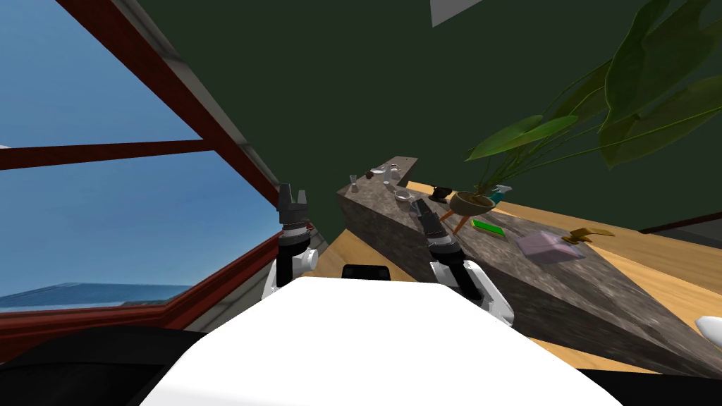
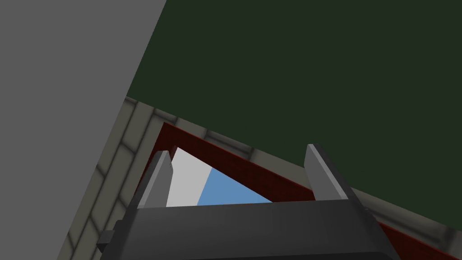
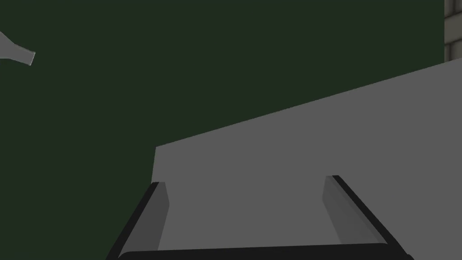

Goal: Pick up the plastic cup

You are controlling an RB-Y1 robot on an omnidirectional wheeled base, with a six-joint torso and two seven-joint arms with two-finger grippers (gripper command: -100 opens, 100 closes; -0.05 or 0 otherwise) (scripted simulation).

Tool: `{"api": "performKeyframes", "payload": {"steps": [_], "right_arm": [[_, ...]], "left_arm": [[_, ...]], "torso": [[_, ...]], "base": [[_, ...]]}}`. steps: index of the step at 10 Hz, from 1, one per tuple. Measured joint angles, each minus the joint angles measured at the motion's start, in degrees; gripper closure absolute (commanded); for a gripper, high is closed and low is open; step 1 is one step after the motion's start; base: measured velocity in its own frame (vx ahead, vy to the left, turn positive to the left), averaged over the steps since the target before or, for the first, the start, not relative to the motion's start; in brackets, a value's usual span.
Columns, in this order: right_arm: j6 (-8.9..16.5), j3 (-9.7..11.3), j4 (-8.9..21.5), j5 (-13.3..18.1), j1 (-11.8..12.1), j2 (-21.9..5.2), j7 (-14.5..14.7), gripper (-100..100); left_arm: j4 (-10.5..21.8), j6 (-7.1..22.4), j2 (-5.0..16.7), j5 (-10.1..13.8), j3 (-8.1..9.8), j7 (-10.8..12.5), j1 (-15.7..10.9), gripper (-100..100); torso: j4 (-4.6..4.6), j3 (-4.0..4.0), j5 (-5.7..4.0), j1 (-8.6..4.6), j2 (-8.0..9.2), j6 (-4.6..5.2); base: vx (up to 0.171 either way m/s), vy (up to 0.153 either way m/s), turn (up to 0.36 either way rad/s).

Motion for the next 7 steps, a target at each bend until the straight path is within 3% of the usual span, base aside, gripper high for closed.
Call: {"api": "performKeyframes", "payload": {"steps": [7], "right_arm": [[-2.57, 0.19, 6.86, 4.57, 0.57, -10.2, 1.37, -100]], "left_arm": [[0.0, 0.0, 0.0, 0.0, 0.0, 0.0, 0.0, 0]], "torso": [[-0.01, -0.03, -0.01, -0.03, -0.05, 0.0]], "base": [[-0.026, 0.081, -0.017]]}}
